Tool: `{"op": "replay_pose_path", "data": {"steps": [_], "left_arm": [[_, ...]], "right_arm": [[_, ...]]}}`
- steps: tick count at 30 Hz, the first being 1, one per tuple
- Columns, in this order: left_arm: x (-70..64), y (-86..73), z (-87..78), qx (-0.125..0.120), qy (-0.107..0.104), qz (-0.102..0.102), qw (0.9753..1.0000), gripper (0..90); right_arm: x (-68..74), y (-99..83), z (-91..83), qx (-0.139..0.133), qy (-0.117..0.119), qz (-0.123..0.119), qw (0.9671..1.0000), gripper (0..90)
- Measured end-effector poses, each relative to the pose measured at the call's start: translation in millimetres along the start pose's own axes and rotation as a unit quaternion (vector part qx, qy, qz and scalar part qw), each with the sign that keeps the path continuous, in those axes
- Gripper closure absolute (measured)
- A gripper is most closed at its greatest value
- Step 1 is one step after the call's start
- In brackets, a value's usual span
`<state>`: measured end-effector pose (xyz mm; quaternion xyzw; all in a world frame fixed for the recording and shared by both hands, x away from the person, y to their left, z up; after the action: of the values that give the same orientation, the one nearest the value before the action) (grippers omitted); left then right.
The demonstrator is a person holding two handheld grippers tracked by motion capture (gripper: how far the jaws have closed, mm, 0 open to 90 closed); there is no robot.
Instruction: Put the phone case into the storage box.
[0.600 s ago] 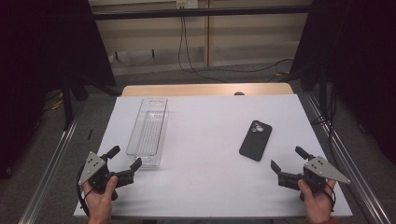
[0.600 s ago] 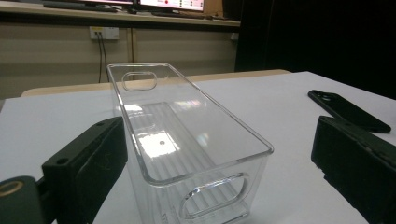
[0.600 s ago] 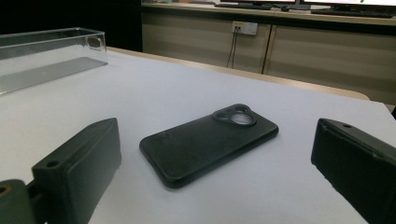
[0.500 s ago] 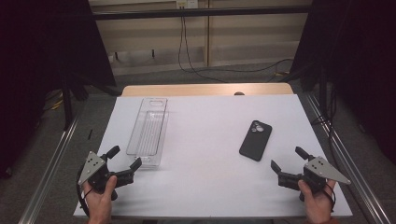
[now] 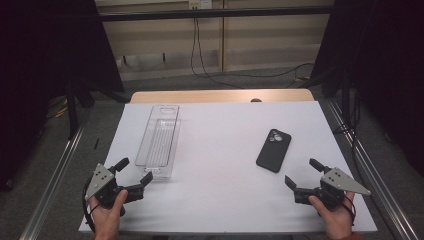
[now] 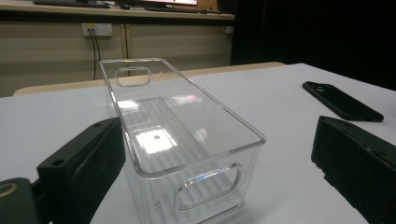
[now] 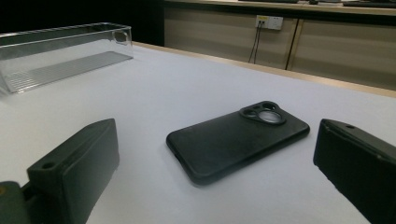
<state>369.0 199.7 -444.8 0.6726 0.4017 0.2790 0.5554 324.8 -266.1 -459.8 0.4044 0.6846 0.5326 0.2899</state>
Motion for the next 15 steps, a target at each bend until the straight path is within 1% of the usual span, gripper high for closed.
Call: {"op": "replay_pose_path", "data": {"steps": [3, 4, 5, 7, 9, 11, 14, 15], "left_arm": [[0.7, 2.0, -2.3, -0.007, 0.001, -0.007, 1.0, 2.9], [1.1, 2.5, -2.5, -0.008, 0.002, -0.007, 0.9999, 2.8], [1.9, 2.3, -1.7, -0.009, 0.004, -0.012, 0.9999, 2.8], [3.0, 1.0, -1.0, -0.004, 0.006, -0.009, 0.9999, 2.6], [2.5, 0.9, -0.8, -0.004, 0.004, -0.011, 0.9999, 2.6], [2.2, 1.6, -1.8, -0.005, 0.004, -0.012, 0.9999, 2.6], [1.1, 1.7, -1.7, -0.004, 0.002, -0.012, 0.9999, 2.6], [0.5, 1.8, -1.5, -0.005, 0.001, -0.013, 0.9999, 2.6]], "right_arm": [[2.5, 0.7, 1.8, 0.001, 0.003, 0.001, 1.0, 0.0], [3.4, 1.2, 3.9, 0.001, 0.0, 0.008, 1.0, 1.0], [4.7, 1.5, 5.3, 0.0, 0.004, 0.009, 1.0, 0.4], [5.8, 2.8, 8.4, -0.002, 0.009, 0.007, 0.9999, 0.6], [5.9, 4.9, 12.6, -0.004, 0.013, 0.004, 0.9999, 0.8], [6.7, 7.5, 17.3, -0.007, 0.017, 0.007, 0.9998, 1.1], [7.6, 8.7, 22.6, -0.005, 0.024, -0.003, 0.9997, 1.6], [7.6, 8.7, 22.6, -0.005, 0.024, -0.003, 0.9997, 1.6]]}}
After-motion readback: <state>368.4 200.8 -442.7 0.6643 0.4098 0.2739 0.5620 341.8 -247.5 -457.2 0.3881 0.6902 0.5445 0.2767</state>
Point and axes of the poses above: each handheld gripper's, and its own axes: z roughly forward along the jaws, y roughly out of its top, x roughly to its left, the point moved 9 cm from there along z, roughly forward along the jaws, and after that the axes turned 5 degrees about y, right-handed, at the moved point
